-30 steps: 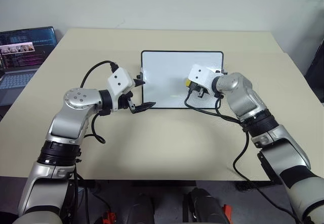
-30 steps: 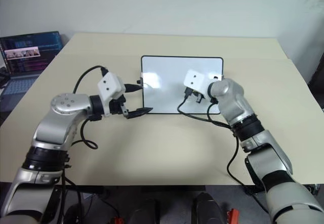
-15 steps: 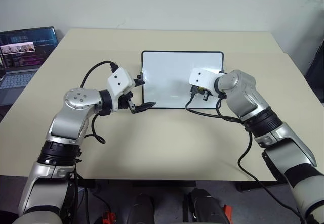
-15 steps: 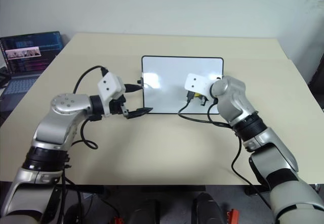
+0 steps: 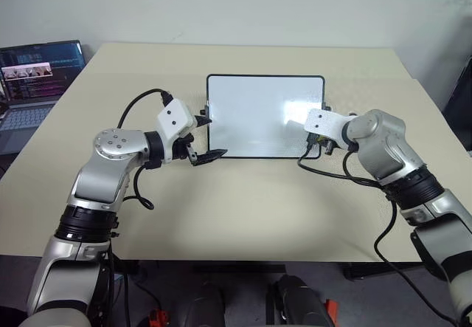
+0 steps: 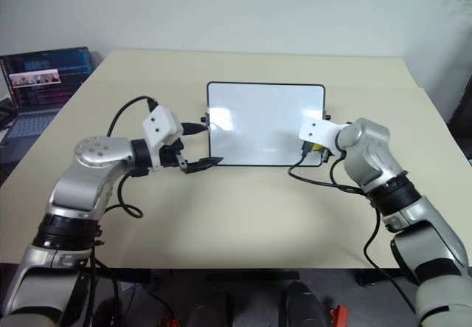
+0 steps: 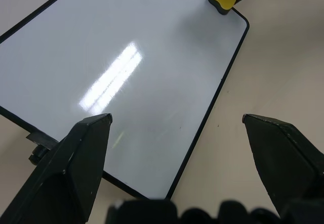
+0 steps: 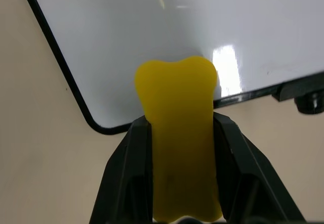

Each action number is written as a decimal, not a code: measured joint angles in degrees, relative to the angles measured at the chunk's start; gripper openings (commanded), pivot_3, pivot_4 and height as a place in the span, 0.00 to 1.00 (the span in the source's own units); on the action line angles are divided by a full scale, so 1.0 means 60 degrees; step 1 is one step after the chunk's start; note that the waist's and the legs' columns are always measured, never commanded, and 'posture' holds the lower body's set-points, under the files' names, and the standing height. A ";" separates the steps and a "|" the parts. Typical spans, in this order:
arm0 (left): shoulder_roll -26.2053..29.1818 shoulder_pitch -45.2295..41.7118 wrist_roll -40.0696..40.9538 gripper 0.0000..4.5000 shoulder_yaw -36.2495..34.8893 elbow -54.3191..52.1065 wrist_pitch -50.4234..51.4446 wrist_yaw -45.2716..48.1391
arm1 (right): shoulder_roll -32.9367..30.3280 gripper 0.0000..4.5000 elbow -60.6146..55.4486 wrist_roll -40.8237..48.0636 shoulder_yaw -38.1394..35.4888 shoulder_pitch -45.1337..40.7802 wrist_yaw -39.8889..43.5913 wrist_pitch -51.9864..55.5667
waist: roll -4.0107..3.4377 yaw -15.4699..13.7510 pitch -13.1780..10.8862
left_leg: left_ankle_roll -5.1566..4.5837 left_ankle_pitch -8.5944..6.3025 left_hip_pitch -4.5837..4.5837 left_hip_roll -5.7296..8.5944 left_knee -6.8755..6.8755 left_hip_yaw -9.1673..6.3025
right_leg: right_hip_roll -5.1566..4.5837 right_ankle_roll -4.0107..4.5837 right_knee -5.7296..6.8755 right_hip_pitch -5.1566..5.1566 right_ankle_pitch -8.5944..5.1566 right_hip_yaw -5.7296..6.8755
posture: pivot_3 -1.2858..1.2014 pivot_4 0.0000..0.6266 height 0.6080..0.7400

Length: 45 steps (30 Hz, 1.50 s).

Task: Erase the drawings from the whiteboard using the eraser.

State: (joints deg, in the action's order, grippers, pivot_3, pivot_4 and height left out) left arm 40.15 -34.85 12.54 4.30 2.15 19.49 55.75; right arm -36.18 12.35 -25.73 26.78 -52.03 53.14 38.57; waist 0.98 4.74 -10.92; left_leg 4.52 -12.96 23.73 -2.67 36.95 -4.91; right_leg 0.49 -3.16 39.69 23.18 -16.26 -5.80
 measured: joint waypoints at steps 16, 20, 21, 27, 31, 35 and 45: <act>-0.1898 -0.0633 0.0981 1.00 0.0658 -0.0382 0.0363 0.0380 | -0.1391 0.26 -0.1274 0.3337 -0.5040 0.1802 -0.0999 0.2526 | -0.0002 -0.0421 -0.0003 | -0.0001 -0.0002 0.0029 0.0011 -0.0019 0.0003 | -0.0013 0.0005 -0.0061 -0.0004 -0.0006 0.0008 | 0.52 0.24 1.00; -0.2956 -0.1074 0.0116 1.00 0.1856 0.0410 -0.0540 0.0390 | -0.1248 0.26 -0.0649 0.3634 -0.5543 0.2463 -0.1735 0.2728 | -0.0010 -0.0355 -0.0001 | -0.0001 -0.0002 0.0025 0.0011 -0.0025 0.0007 | -0.0012 0.0006 -0.0058 0.0000 -0.0006 0.0001 | 0.52 0.24 1.00; -0.3210 -0.1098 0.0015 1.00 0.2019 0.0559 -0.0654 0.0393 | -0.1175 0.26 -0.0427 0.3728 -0.5735 0.2584 -0.1962 0.2788 | -0.0010 -0.0329 -0.0001 | -0.0001 -0.0002 0.0025 0.0011 -0.0026 0.0007 | -0.0011 0.0006 -0.0058 -0.0001 -0.0006 0.0001 | 0.52 0.24 1.00; -0.4222 -0.1423 -0.0525 1.00 0.2611 0.1475 -0.1333 0.0334 | -0.0734 0.26 0.0292 0.4201 -0.6575 0.2734 -0.3054 0.3246 | -0.0020 -0.0218 0.0002 | -0.0002 -0.0001 0.0019 0.0012 -0.0024 0.0015 | -0.0010 0.0005 -0.0049 0.0000 -0.0007 -0.0012 | 0.52 0.24 1.00; -0.4387 -0.1418 -0.0577 1.00 0.2637 0.1499 -0.1410 0.0365 | -0.0733 0.26 0.0717 0.4477 -0.6718 0.2733 -0.3417 0.3222 | -0.0022 -0.0217 0.0003 | -0.0002 -0.0001 0.0017 0.0012 -0.0024 0.0015 | -0.0009 0.0005 -0.0048 -0.0001 -0.0007 -0.0013 | 0.52 0.24 1.00; -0.4387 -0.1333 -0.0585 1.00 0.2634 0.1474 -0.1395 0.0377 | -0.0715 0.34 0.1177 0.4672 -0.6703 0.2729 -0.3584 0.2969 | -0.0025 -0.0224 0.0004 | -0.0002 -0.0001 0.0017 0.0013 -0.0023 0.0016 | -0.0009 0.0004 -0.0049 -0.0002 -0.0007 -0.0015 | 0.52 0.24 1.00; -0.4116 -0.1172 -0.0585 1.00 0.2583 0.1141 -0.1188 0.0374 | -0.0710 0.34 0.1476 0.4995 -0.6498 0.2712 -0.3736 0.2748 | -0.0026 -0.0231 0.0005 | -0.0002 -0.0001 0.0017 0.0013 -0.0023 0.0016 | -0.0009 0.0003 -0.0049 -0.0002 -0.0007 -0.0014 | 0.52 0.24 1.00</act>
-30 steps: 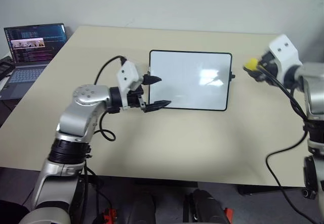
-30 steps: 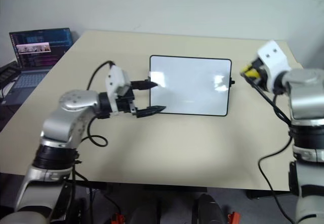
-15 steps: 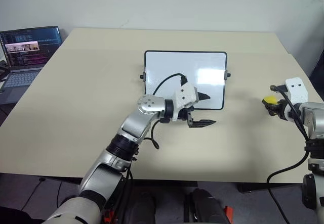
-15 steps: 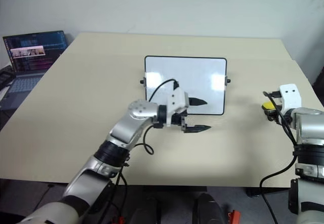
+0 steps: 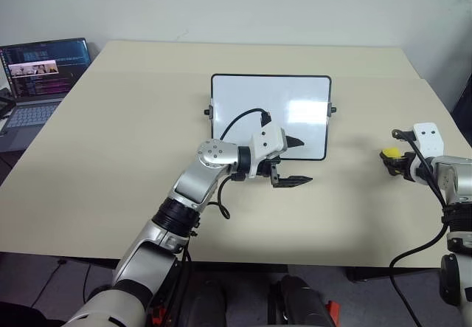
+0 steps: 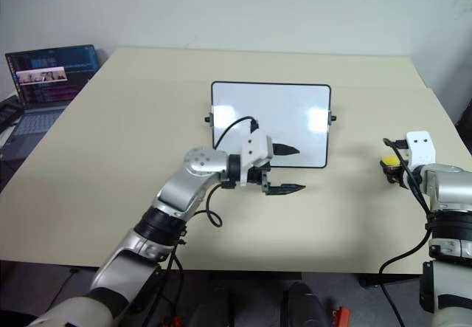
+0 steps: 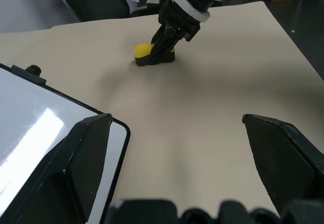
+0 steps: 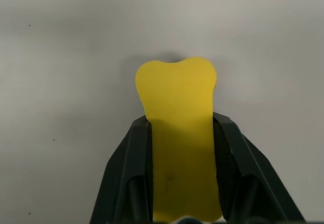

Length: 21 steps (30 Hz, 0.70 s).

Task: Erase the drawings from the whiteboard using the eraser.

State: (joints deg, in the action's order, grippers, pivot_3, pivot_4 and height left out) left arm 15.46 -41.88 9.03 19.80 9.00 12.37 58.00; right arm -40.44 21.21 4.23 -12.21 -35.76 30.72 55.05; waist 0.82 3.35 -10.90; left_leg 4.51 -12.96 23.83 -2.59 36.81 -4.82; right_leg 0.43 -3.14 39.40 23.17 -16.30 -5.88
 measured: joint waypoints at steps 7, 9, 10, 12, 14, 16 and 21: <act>0.0025 0.0040 -0.0001 1.00 -0.0005 -0.0034 0.0095 -0.0008 | -0.0017 0.34 0.0010 0.0270 -0.0021 -0.0035 -0.0198 -0.0022 | 0.0000 0.0000 0.0000 | 0.0000 0.0000 0.0000 0.0000 0.0000 0.0000 | 0.0000 0.0000 0.0000 0.0000 0.0000 0.0000 | 0.52 0.24 1.00; 0.0031 0.0040 -0.0004 1.00 -0.0007 -0.0033 0.0114 -0.0009 | -0.0017 0.34 0.0012 0.0282 -0.0035 -0.0035 -0.0316 -0.0022 | 0.0000 0.0000 0.0000 | 0.0000 0.0000 0.0000 0.0000 0.0000 0.0000 | 0.0000 0.0000 0.0000 0.0000 0.0000 0.0000 | 0.52 0.24 1.00; 0.0031 0.0039 -0.0004 1.00 -0.0008 -0.0033 0.0116 -0.0009 | -0.0017 0.34 0.0012 0.0298 -0.0048 -0.0035 -0.0361 -0.0022 | 0.0000 0.0000 0.0000 | 0.0000 0.0000 0.0000 0.0000 0.0000 0.0000 | 0.0000 0.0000 0.0000 0.0000 0.0000 0.0000 | 0.52 0.24 1.00; 0.0032 0.0039 -0.0004 1.00 -0.0010 -0.0033 0.0119 -0.0008 | -0.0018 0.34 0.0012 0.0366 -0.0102 -0.0035 -0.0425 -0.0022 | 0.0000 0.0000 0.0000 | 0.0000 0.0000 0.0000 0.0000 0.0000 0.0000 | 0.0000 0.0000 0.0000 0.0000 0.0000 0.0000 | 0.52 0.24 1.00; 0.0033 0.0039 -0.0003 1.00 -0.0012 -0.0031 0.0121 -0.0006 | -0.0039 0.34 0.0015 0.0373 -0.0111 -0.0015 -0.0480 -0.0069 | 0.0000 -0.0001 0.0000 | 0.0000 0.0000 0.0000 0.0000 0.0000 0.0000 | 0.0000 0.0000 0.0000 0.0000 0.0000 0.0000 | 0.52 0.24 1.00; 0.0033 0.0038 -0.0003 1.00 -0.0012 -0.0028 0.0122 -0.0005 | -0.0045 0.34 0.0106 0.0398 -0.0234 -0.0001 -0.0637 -0.0127 | 0.0000 -0.0004 0.0000 | 0.0000 0.0000 0.0000 0.0000 0.0000 0.0000 | 0.0000 0.0000 0.0000 0.0000 0.0000 0.0000 | 0.52 0.24 1.00; 0.0034 0.0034 -0.0003 1.00 -0.0015 -0.0017 0.0121 0.0000 | -0.0145 0.55 0.0144 0.0587 -0.0407 0.0131 -0.0804 -0.0125 | -0.0001 -0.0002 0.0001 | 0.0000 0.0000 -0.0001 0.0000 0.0000 0.0000 | 0.0000 0.0000 0.0001 0.0000 0.0000 -0.0001 | 0.52 0.24 1.00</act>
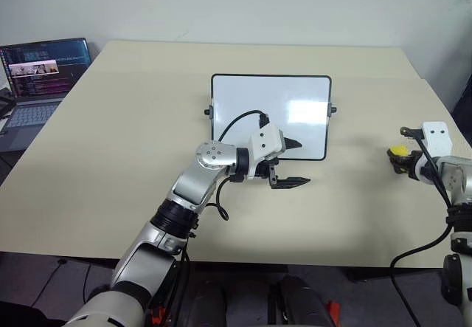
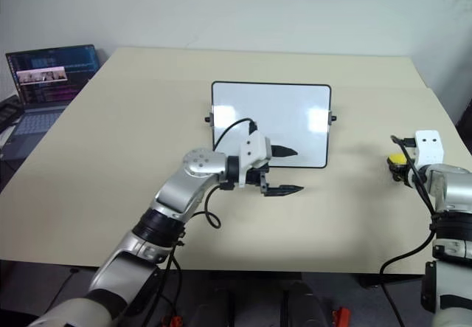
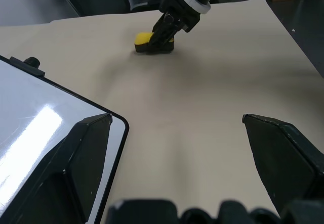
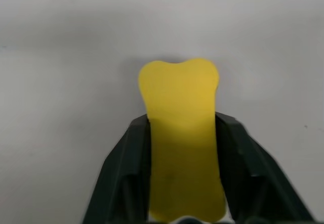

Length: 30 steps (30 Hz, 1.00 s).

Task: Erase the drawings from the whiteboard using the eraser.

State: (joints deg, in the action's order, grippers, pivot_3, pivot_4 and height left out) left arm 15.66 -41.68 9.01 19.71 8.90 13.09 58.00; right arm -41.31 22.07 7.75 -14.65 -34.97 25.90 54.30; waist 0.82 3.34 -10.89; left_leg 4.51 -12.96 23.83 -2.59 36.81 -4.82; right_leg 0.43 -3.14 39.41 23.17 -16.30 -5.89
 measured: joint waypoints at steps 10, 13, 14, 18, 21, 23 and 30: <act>-0.0027 -0.0009 0.0000 1.00 -0.0001 0.0082 -0.0030 0.0011 | -0.0096 1.00 -0.0390 0.0309 -0.0014 0.0271 -0.0103 0.0085 | -0.0002 -0.0006 0.0001 | 0.0000 0.0000 0.0001 0.0000 0.0002 0.0000 | 0.0000 0.0000 0.0000 -0.0001 0.0000 0.0000 | 0.52 0.24 1.00; -0.0030 -0.0026 0.0000 1.00 -0.0002 0.0150 -0.0060 0.0011 | -0.0252 1.00 -0.0407 0.0327 0.0014 0.0272 -0.0109 0.0097 | -0.0002 -0.0004 0.0001 | 0.0000 0.0000 0.0001 0.0000 0.0001 0.0000 | 0.0000 -0.0001 -0.0001 -0.0001 0.0000 0.0000 | 0.52 0.24 1.00; -0.0028 -0.0045 0.0000 1.00 -0.0005 0.0169 -0.0099 0.0009 | -0.0312 1.00 -0.0468 0.0320 0.0038 0.0278 -0.0103 0.0115 | -0.0002 -0.0005 0.0001 | 0.0000 0.0000 0.0001 0.0000 0.0001 0.0000 | 0.0000 -0.0001 -0.0001 -0.0001 0.0000 0.0000 | 0.52 0.24 1.00; -0.0002 -0.0073 0.0016 1.00 -0.0204 0.0171 -0.0141 0.0004 | -0.0638 1.00 -0.1089 0.0306 0.0105 0.0290 -0.0091 0.0287 | -0.0004 0.0000 0.0001 | 0.0000 0.0000 0.0000 0.0000 0.0001 0.0000 | 0.0000 -0.0001 0.0000 0.0000 0.0000 -0.0001 | 0.52 0.24 1.00; 0.0190 -0.0080 0.0327 1.00 -0.0741 0.0084 0.0113 -0.0084 | -0.0638 1.00 -0.1855 0.0386 0.0116 -0.0203 -0.0219 0.0623 | -0.0015 0.0095 -0.0004 | 0.0000 0.0000 -0.0003 0.0000 0.0003 0.0004 | 0.0002 -0.0001 0.0008 0.0002 0.0000 -0.0007 | 0.52 0.24 1.00; 0.0362 -0.0104 0.0639 1.00 -0.1397 -0.0089 0.0326 -0.0384 | -0.0464 1.00 -0.2225 0.0443 0.0084 -0.0827 -0.0406 0.0540 | -0.0015 0.0168 -0.0004 | 0.0000 0.0000 -0.0007 -0.0002 0.0001 0.0001 | 0.0004 -0.0001 0.0012 0.0002 -0.0001 -0.0004 | 0.52 0.24 1.00; 0.1587 -0.0154 0.0956 1.00 -0.4304 -0.0195 0.0328 -0.2730 | 0.1744 1.00 -0.1484 0.0716 -0.0587 -0.1019 -0.1343 -0.2438 | -0.0007 0.0232 0.0000 | -0.0001 0.0000 0.0000 -0.0008 -0.0005 -0.0003 | 0.0002 -0.0001 -0.0005 -0.0001 -0.0001 0.0004 | 0.52 0.24 1.00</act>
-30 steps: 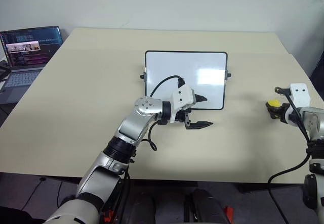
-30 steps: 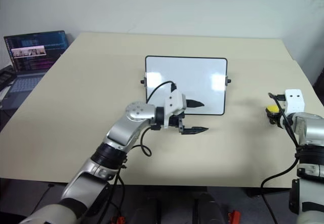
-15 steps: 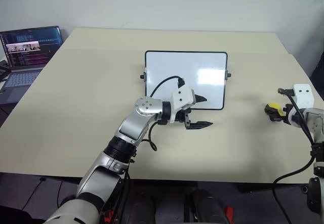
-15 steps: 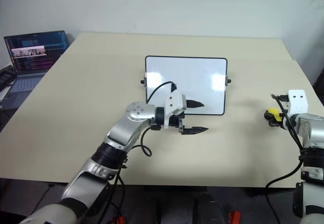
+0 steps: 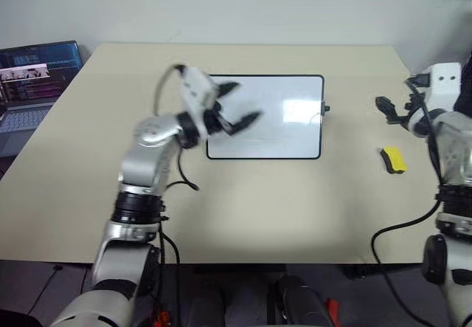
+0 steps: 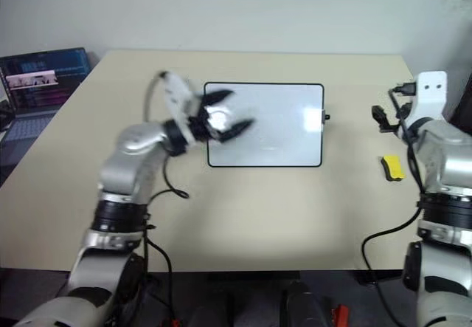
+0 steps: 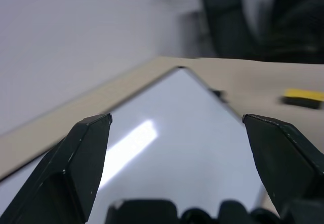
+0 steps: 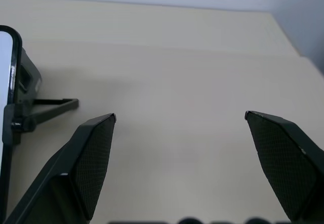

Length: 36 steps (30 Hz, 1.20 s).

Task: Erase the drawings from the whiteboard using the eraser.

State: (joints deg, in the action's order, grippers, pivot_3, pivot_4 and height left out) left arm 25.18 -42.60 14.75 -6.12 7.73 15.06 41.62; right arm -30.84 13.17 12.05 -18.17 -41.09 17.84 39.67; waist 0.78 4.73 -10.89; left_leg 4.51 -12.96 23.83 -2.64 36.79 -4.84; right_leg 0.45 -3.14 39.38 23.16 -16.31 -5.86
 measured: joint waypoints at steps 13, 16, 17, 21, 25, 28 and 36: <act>-0.0106 0.1869 -0.0829 1.00 -0.1435 0.3027 -0.2009 -0.2726 | 0.2044 1.00 0.0787 0.0119 0.0242 0.1704 -0.0201 -0.3257 | -0.0003 -0.0116 0.0001 | 0.0003 0.0002 0.0003 0.0010 0.0001 -0.0006 | -0.0016 -0.0001 0.0019 0.0003 0.0000 0.0017 | 0.52 0.24 1.00; -0.0445 0.1841 -0.0849 1.00 -0.1446 0.3572 -0.2704 -0.3062 | 0.2185 1.00 0.0996 0.0141 0.0213 0.1849 -0.0269 -0.3722 | -0.0004 -0.0164 0.0003 | 0.0003 0.0002 -0.0005 0.0012 0.0005 -0.0003 | -0.0016 -0.0001 0.0023 0.0000 0.0000 0.0013 | 0.52 0.24 1.00; -0.0645 0.1844 -0.0863 1.00 -0.1405 0.3808 -0.2967 -0.3122 | 0.2283 1.00 0.1095 0.0192 0.0201 0.1883 -0.0262 -0.3933 | -0.0003 -0.0187 0.0003 | 0.0003 0.0002 -0.0005 0.0012 0.0007 -0.0003 | -0.0016 -0.0001 0.0025 -0.0001 0.0000 0.0013 | 0.52 0.24 1.00; -0.1095 0.1791 -0.1006 1.00 -0.1084 0.4471 -0.3575 -0.3225 | 0.2683 1.00 0.1357 0.0423 0.0232 0.1962 -0.0226 -0.4560 | -0.0003 -0.0185 0.0003 | 0.0003 0.0002 -0.0006 0.0010 0.0006 -0.0003 | -0.0011 -0.0001 0.0031 0.0001 0.0000 0.0011 | 0.52 0.24 1.00; -0.1086 0.1714 -0.1397 1.00 -0.0924 0.4788 -0.4030 -0.3754 | 0.2887 1.00 0.1617 0.0405 0.0272 0.2102 -0.0332 -0.5115 | -0.0003 -0.0185 0.0003 | 0.0003 0.0002 -0.0007 0.0009 0.0005 -0.0003 | -0.0011 -0.0001 0.0031 0.0002 0.0001 0.0009 | 0.52 0.24 1.00; -0.1086 0.1713 -0.1472 1.00 -0.0915 0.4816 -0.4088 -0.4060 | 0.3062 1.00 0.1635 0.0371 0.0359 0.2141 -0.0547 -0.5321 | -0.0003 -0.0185 0.0003 | 0.0003 0.0002 -0.0008 0.0009 0.0005 -0.0004 | -0.0011 -0.0001 0.0037 0.0002 0.0000 0.0010 | 0.52 0.24 1.00; -0.1061 0.1713 -0.1448 1.00 -0.0929 0.4820 -0.4238 -0.4118 | 0.3185 1.00 0.1646 0.0092 0.0620 0.2132 -0.1019 -0.5846 | -0.0004 -0.0207 0.0003 | 0.0003 0.0002 -0.0010 0.0009 0.0005 -0.0004 | -0.0010 -0.0001 0.0038 0.0002 0.0000 0.0011 | 0.52 0.24 1.00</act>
State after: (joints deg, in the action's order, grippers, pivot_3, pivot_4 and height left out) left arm 18.82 -32.32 6.06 -11.69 36.65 -10.37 16.91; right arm -11.74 23.05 12.61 -14.45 -28.30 11.73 4.60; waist 0.75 3.49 -10.87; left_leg 4.52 -12.95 23.77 -2.59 36.82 -4.86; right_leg 0.38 -3.15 39.60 23.17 -16.30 -5.80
